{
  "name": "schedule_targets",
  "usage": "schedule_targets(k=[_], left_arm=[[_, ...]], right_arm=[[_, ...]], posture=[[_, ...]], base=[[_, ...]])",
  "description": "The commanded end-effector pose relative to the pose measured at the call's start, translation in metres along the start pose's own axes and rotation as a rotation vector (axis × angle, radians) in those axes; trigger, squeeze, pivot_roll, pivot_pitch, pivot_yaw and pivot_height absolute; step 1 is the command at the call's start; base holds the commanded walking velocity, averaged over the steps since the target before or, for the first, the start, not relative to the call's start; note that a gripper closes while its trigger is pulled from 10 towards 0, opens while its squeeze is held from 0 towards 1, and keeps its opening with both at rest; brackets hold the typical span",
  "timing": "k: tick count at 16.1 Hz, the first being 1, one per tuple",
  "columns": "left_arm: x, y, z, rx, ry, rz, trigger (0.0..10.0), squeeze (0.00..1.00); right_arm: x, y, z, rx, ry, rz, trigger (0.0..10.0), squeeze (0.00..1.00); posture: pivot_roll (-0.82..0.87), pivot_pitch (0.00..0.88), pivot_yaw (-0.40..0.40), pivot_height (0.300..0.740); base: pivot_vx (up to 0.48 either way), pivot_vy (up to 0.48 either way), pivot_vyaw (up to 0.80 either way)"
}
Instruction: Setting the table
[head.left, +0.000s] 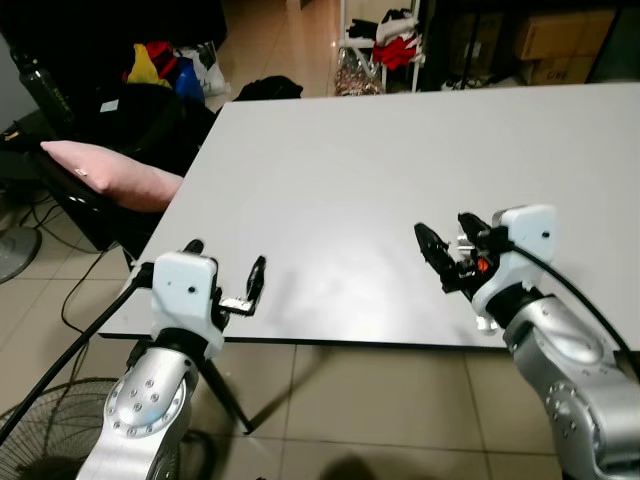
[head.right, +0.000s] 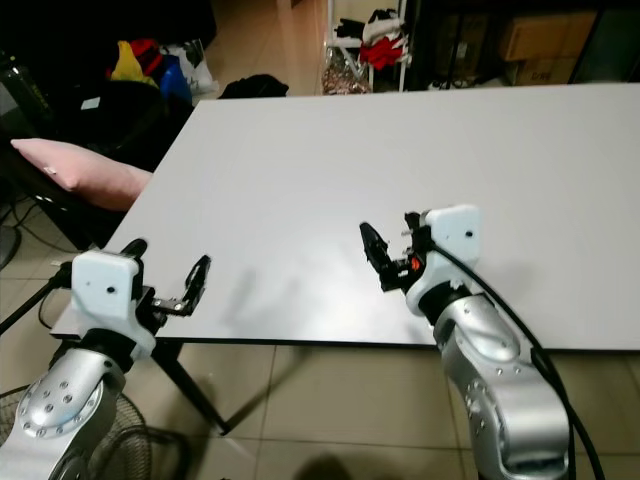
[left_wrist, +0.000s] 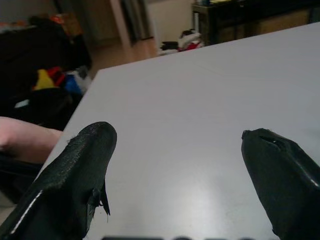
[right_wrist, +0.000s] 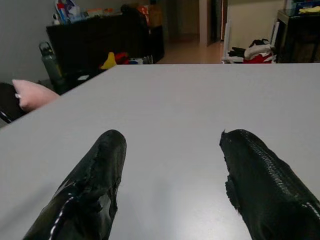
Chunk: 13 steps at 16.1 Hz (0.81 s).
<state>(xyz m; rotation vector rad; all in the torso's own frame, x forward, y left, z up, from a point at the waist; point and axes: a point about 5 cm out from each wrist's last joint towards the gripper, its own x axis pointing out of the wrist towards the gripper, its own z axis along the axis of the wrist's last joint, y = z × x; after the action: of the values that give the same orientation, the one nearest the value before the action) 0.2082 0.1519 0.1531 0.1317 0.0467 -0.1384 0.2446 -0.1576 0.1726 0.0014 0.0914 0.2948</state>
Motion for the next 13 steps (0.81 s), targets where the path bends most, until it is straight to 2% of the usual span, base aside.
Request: schedule_targets(k=[1, 3, 4, 5, 7, 9, 11, 13], left_arm=[[-0.004, 0.0, 0.001, 0.024, -0.001, 0.022, 10.0, 0.0], [-0.006, 0.001, 0.0, 0.034, 0.005, 0.029, 10.0, 0.0], [-0.009, 0.001, 0.0, 0.035, 0.006, 0.039, 10.0, 0.0], [-0.011, 0.0, -0.001, 0.044, 0.011, 0.041, 10.0, 0.0], [-0.016, 0.0, -0.002, 0.048, 0.022, 0.043, 10.0, 0.0], [-0.019, 0.0, -0.004, 0.045, 0.031, 0.045, 10.0, 0.0], [-0.023, 0.001, -0.009, -0.004, 0.044, 0.072, 10.0, 0.0], [-0.026, 0.004, -0.015, 0.002, 0.065, 0.096, 10.0, 0.0]], right_arm=[[0.0, 0.001, 0.0, 0.004, -0.022, -0.012, 10.0, 0.0], [-0.001, 0.006, -0.004, 0.126, -0.032, -0.002, 10.0, 0.0], [-0.001, 0.007, -0.005, 0.154, -0.067, -0.023, 10.0, 0.0], [-0.002, 0.01, -0.008, 0.168, -0.056, -0.011, 10.0, 0.0], [-0.006, 0.016, -0.017, 0.161, -0.009, 0.082, 10.0, 0.0], [-0.01, 0.016, -0.023, 0.144, 0.02, 0.096, 10.0, 0.0], [-0.013, 0.011, -0.028, 0.121, 0.037, 0.078, 10.0, 0.0], [-0.018, -0.003, -0.035, 0.112, 0.042, -0.016, 10.0, 0.0]], posture=[[-0.12, 0.0, 0.126, 0.74], [-0.12, 0.0, 0.122, 0.74], [-0.11, 0.0, 0.118, 0.74], [-0.1, 0.0, 0.116, 0.74], [-0.1, 0.0, 0.117, 0.74], [-0.1, 0.0, 0.116, 0.74], [-0.1, 0.0, 0.113, 0.74], [-0.09, 0.0, 0.109, 0.74]], base=[[0.0, -0.416, 0.0], [0.0, -0.416, 0.0], [0.0, -0.416, 0.0], [0.0, -0.412, 0.0], [0.0, -0.416, 0.0], [0.0, -0.414, 0.0], [0.0, -0.411, 0.0], [0.0, -0.411, 0.0]])
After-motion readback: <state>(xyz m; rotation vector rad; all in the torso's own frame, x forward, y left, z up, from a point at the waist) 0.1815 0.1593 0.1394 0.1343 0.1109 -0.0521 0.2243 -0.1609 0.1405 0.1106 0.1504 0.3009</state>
